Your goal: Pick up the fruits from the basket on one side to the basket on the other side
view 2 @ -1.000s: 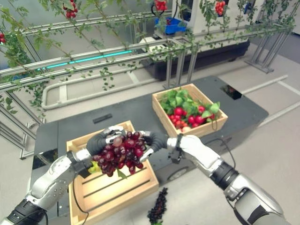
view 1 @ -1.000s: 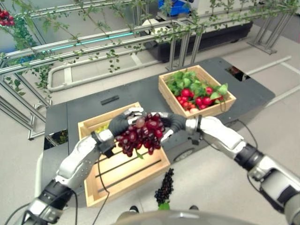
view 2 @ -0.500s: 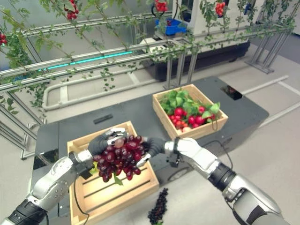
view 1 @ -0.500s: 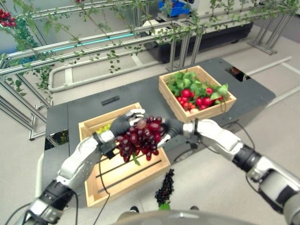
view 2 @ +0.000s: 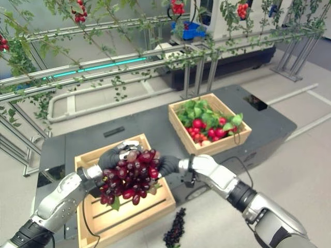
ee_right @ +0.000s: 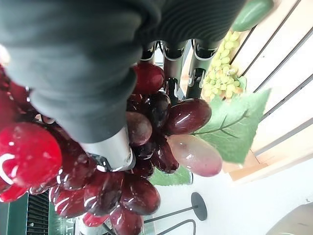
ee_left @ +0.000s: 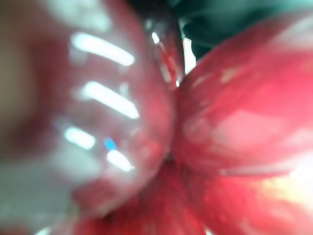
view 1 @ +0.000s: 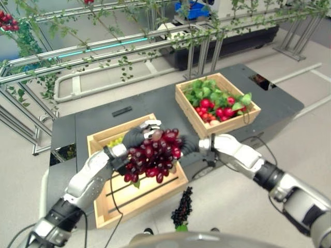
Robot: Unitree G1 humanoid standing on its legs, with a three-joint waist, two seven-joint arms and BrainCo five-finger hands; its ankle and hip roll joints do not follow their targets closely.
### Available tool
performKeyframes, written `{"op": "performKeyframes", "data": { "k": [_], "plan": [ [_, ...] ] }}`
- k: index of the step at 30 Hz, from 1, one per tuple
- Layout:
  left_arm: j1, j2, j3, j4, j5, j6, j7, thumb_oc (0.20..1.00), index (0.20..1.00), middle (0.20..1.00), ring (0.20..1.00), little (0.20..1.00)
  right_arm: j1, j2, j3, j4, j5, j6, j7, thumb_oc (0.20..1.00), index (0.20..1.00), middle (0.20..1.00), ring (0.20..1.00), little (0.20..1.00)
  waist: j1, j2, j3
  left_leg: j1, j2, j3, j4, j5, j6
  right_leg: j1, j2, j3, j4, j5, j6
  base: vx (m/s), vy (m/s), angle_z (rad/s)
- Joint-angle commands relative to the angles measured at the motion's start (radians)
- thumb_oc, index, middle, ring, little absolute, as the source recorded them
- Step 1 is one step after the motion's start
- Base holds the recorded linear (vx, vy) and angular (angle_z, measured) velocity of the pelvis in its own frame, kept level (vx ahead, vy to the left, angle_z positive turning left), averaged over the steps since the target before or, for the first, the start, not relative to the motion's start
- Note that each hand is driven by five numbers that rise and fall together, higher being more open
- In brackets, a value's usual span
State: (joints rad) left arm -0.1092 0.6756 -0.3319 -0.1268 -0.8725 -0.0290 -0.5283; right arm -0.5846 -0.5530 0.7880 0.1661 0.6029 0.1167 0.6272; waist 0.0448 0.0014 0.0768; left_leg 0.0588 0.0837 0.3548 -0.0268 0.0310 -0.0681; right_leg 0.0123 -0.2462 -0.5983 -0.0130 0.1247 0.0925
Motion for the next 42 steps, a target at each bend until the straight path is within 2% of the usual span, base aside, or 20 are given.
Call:
{"op": "performKeyframes", "data": {
  "k": [1, 15, 27, 28, 42],
  "plan": [
    [-0.129, -0.031, -0.051, -0.085, 0.014, -0.054, -0.019, 0.2, 0.2, 0.2, 0.2, 0.2, -0.073, 0.099, 0.033, -0.045, 0.075, -0.036, 0.036, 0.2, 0.2, 0.2, 0.2, 0.2, 0.024, -0.018, -0.017, -0.024, -0.014, -0.014, 0.003, -0.013, -0.011, 0.023, -0.021, -0.034, 0.05, -0.037, 0.068, 0.0, 0.0, 0.0],
    [-0.124, -0.034, -0.043, -0.077, 0.021, -0.059, -0.016, 0.2, 0.2, 0.2, 0.2, 0.2, -0.048, 0.102, 0.021, -0.035, 0.092, -0.029, 0.037, 0.2, 0.2, 0.2, 0.2, 0.2, 0.027, -0.017, -0.018, -0.024, -0.015, -0.016, 0.001, -0.011, -0.01, 0.026, -0.022, -0.038, 0.046, -0.032, 0.07, 0.0, 0.0, 0.0],
    [-0.095, -0.03, -0.018, -0.087, 0.015, -0.054, -0.022, 0.2, 0.2, 0.2, 0.2, 0.2, -0.002, 0.063, -0.035, -0.019, 0.108, -0.044, 0.021, 0.2, 0.2, 0.2, 0.2, 0.2, 0.025, -0.017, -0.018, -0.026, -0.017, -0.015, 0.0, -0.01, -0.01, 0.026, -0.024, -0.041, 0.048, -0.031, 0.071, 0.0, 0.0, 0.0],
    [-0.093, -0.028, -0.014, -0.086, 0.014, -0.055, -0.02, 0.2, 0.2, 0.2, 0.2, 0.2, 0.004, 0.055, -0.044, -0.02, 0.112, -0.046, 0.021, 1.0, 1.0, 1.0, 1.0, 1.0, 0.024, -0.017, -0.018, -0.025, -0.017, -0.016, 0.0, -0.01, -0.01, 0.026, -0.024, -0.042, 0.048, -0.032, 0.071, 0.0, 0.0, 0.0],
    [-0.071, -0.018, 0.007, -0.081, 0.019, -0.063, -0.023, 0.2, 0.2, 0.2, 0.2, 0.2, 0.042, 0.011, -0.089, 0.002, 0.151, -0.039, 0.022, 1.0, 1.0, 1.0, 1.0, 1.0, 0.022, -0.019, -0.019, -0.024, -0.015, -0.014, 0.001, -0.009, -0.01, 0.027, -0.024, -0.044, 0.047, -0.03, 0.072, 0.0, 0.0, 0.0]
  ]
}}
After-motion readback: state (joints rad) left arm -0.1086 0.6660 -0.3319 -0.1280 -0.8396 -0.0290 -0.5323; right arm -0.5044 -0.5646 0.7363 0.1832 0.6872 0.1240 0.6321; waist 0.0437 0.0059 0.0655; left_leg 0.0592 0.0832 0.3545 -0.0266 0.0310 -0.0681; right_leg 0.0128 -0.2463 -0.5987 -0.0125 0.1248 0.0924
